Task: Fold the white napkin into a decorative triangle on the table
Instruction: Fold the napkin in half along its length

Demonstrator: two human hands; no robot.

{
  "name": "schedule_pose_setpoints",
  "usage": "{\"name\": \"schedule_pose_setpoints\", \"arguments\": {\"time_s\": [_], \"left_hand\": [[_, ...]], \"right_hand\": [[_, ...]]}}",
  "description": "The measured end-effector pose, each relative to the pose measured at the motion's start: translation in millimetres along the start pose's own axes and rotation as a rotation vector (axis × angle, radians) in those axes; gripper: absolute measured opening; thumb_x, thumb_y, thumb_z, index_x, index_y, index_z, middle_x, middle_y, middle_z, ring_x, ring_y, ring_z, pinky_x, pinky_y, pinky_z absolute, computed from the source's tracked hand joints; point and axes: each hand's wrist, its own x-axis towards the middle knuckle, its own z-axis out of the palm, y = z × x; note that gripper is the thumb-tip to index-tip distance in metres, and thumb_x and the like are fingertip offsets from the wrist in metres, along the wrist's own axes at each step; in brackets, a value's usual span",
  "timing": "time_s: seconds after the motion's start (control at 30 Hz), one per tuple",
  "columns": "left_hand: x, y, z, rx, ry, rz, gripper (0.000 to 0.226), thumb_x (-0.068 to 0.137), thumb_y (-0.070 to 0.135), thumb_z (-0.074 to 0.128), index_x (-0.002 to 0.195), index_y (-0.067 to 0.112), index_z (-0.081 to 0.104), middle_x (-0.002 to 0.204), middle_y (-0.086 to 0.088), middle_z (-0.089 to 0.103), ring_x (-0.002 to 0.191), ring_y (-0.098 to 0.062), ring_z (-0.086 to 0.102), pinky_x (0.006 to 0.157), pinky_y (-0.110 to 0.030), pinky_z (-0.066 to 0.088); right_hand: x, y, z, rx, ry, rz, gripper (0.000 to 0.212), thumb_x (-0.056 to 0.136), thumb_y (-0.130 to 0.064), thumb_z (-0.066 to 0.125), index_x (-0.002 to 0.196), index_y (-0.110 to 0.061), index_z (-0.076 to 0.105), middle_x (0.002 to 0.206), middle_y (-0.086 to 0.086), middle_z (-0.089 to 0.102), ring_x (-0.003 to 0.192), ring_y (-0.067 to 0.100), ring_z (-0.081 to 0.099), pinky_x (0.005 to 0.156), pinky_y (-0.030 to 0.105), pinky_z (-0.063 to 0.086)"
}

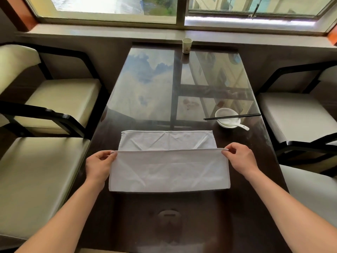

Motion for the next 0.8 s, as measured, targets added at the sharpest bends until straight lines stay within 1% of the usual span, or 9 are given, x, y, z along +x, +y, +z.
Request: {"name": "schedule_pose_setpoints", "arguments": {"time_s": [0.07, 0.13, 0.27, 0.37, 0.47, 0.6, 0.67, 0.73, 0.8], "left_hand": [[9.4, 4.7, 7.1, -0.008, 0.007, -0.009, 0.008, 0.086, 0.015, 0.077, 0.083, 0.021, 0.072, 0.087, -0.003, 0.071, 0.078, -0.015, 0.066, 0.062, -0.027, 0.05], [19.2, 7.3, 13.2, -0.011, 0.021, -0.02, 0.009, 0.086, 0.015, 0.077, 0.083, 0.021, 0.071, 0.087, -0.003, 0.07, 0.077, -0.015, 0.066, 0.06, -0.027, 0.05], [40.3, 7.5, 24.0, -0.002, 0.054, -0.064, 0.006, 0.086, 0.017, 0.077, 0.085, 0.02, 0.072, 0.087, -0.003, 0.071, 0.079, -0.018, 0.068, 0.058, -0.027, 0.05], [55.7, 7.9, 31.8, 0.009, 0.062, -0.084, 0.01, 0.086, 0.019, 0.077, 0.08, 0.023, 0.071, 0.086, -0.002, 0.071, 0.077, -0.017, 0.068, 0.056, -0.027, 0.05], [71.3, 7.6, 39.1, 0.029, 0.051, -0.1, 0.007, 0.085, 0.019, 0.078, 0.082, 0.022, 0.072, 0.087, -0.003, 0.072, 0.079, -0.018, 0.069, 0.058, -0.027, 0.051], [91.6, 7.3, 49.6, 0.057, 0.06, -0.119, 0.008, 0.083, 0.02, 0.08, 0.081, 0.023, 0.073, 0.086, -0.002, 0.073, 0.081, -0.02, 0.07, 0.06, -0.029, 0.054], [100.4, 6.4, 55.6, 0.081, 0.06, -0.118, 0.008, 0.083, 0.021, 0.08, 0.082, 0.024, 0.073, 0.086, -0.001, 0.072, 0.085, -0.021, 0.07, 0.064, -0.031, 0.056], [107.9, 6.4, 61.5, 0.113, 0.052, -0.109, 0.008, 0.083, 0.023, 0.08, 0.082, 0.025, 0.073, 0.087, 0.0, 0.073, 0.087, -0.023, 0.07, 0.07, -0.037, 0.06], [114.1, 7.8, 66.9, 0.138, 0.044, -0.092, 0.008, 0.083, 0.024, 0.08, 0.08, 0.025, 0.073, 0.087, -0.002, 0.074, 0.087, -0.025, 0.071, 0.079, -0.045, 0.061]], "right_hand": [[14.1, -6.9, 2.7, 0.005, -0.005, 0.011, 0.014, 0.088, -0.032, 0.072, 0.075, -0.031, 0.066, 0.075, -0.011, 0.065, 0.073, 0.007, 0.058, 0.058, 0.025, 0.04], [27.5, -13.8, 5.2, -0.004, -0.011, 0.016, 0.012, 0.087, -0.033, 0.073, 0.078, -0.029, 0.068, 0.074, -0.008, 0.064, 0.072, 0.008, 0.058, 0.058, 0.028, 0.041], [52.0, -27.5, 10.4, -0.011, -0.01, 0.05, 0.013, 0.087, -0.034, 0.072, 0.079, -0.025, 0.068, 0.073, -0.005, 0.065, 0.076, 0.019, 0.063, 0.068, 0.036, 0.051], [66.0, -35.2, 16.1, 0.025, -0.022, 0.102, 0.016, 0.088, -0.034, 0.069, 0.076, -0.024, 0.066, 0.06, -0.001, 0.07, 0.068, 0.022, 0.067, 0.074, 0.044, 0.058], [76.0, -40.0, 22.5, 0.049, -0.012, 0.146, 0.016, 0.089, -0.033, 0.065, 0.076, -0.024, 0.064, 0.055, -0.008, 0.071, 0.063, 0.02, 0.066, 0.074, 0.046, 0.06], [84.4, -43.6, 28.5, 0.037, 0.015, 0.196, 0.016, 0.091, -0.034, 0.063, 0.077, -0.025, 0.063, 0.054, -0.014, 0.07, 0.066, 0.017, 0.068, 0.074, 0.045, 0.061], [88.7, -42.8, 30.7, 0.023, 0.017, 0.215, 0.017, 0.092, -0.035, 0.062, 0.077, -0.025, 0.063, 0.054, -0.014, 0.07, 0.067, 0.016, 0.067, 0.073, 0.044, 0.06], [93.7, -40.6, 32.6, 0.012, 0.025, 0.229, 0.018, 0.092, -0.035, 0.062, 0.077, -0.025, 0.062, 0.053, -0.016, 0.069, 0.067, 0.015, 0.066, 0.072, 0.039, 0.058], [98.3, -39.0, 34.0, -0.005, 0.034, 0.235, 0.018, 0.091, -0.035, 0.062, 0.076, -0.025, 0.062, 0.052, -0.018, 0.068, 0.069, 0.012, 0.064, 0.068, 0.033, 0.052]]}}
